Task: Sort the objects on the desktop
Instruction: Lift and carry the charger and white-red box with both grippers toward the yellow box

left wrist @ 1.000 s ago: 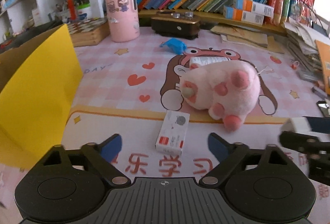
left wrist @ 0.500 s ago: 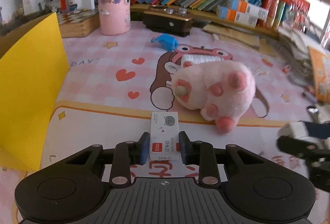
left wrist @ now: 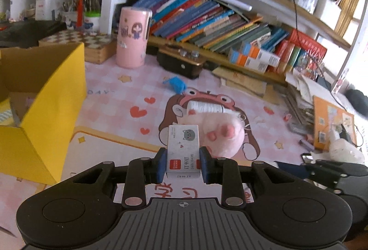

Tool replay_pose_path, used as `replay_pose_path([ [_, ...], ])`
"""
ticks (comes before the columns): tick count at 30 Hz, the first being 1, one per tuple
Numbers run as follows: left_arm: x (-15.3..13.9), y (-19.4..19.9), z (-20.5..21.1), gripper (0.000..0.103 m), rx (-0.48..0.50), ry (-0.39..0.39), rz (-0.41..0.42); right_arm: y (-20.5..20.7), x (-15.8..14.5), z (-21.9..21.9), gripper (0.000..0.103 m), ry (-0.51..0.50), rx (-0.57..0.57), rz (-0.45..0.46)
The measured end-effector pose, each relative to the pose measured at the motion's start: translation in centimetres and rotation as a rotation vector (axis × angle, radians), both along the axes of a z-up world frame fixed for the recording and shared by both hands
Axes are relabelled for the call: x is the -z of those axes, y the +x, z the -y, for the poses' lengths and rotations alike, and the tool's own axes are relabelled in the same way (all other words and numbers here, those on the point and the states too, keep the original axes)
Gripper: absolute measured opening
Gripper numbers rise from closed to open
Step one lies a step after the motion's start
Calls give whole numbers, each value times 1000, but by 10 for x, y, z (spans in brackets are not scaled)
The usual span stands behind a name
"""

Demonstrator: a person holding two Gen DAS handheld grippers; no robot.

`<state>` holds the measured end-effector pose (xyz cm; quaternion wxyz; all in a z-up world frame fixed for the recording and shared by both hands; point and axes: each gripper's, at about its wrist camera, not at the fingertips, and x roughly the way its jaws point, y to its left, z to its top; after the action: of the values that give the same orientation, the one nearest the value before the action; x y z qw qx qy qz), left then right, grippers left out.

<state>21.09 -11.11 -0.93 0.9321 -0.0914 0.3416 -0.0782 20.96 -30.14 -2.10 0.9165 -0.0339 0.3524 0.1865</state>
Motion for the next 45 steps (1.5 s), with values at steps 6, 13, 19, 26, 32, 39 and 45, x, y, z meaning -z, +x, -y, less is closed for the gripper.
replay_pose_path([
  [6, 1, -22, -6, 28, 1, -11, -13, -11, -2, -15, 42, -5, -27, -1],
  [13, 3, -43, -27, 28, -2, -37, -8, -28, -3, -38, 42, -21, -52, -5],
  [19, 3, -61, -47, 28, 23, -50, -3, -45, -5, -60, 42, -34, -41, -6],
  [26, 3, -87, -81, 28, 26, -57, -7, -70, -5, -93, 42, -38, -41, -14],
  [32, 4, -114, -115, 28, 15, -66, -23, -97, -6, -129, 42, -44, -50, -23],
  [39, 7, -145, -153, 28, 7, -65, -38, -129, -2, -169, 42, -44, -76, -32],
  [45, 10, -170, -182, 28, 2, -53, -44, -153, 2, -199, 42, -29, -79, -39],
])
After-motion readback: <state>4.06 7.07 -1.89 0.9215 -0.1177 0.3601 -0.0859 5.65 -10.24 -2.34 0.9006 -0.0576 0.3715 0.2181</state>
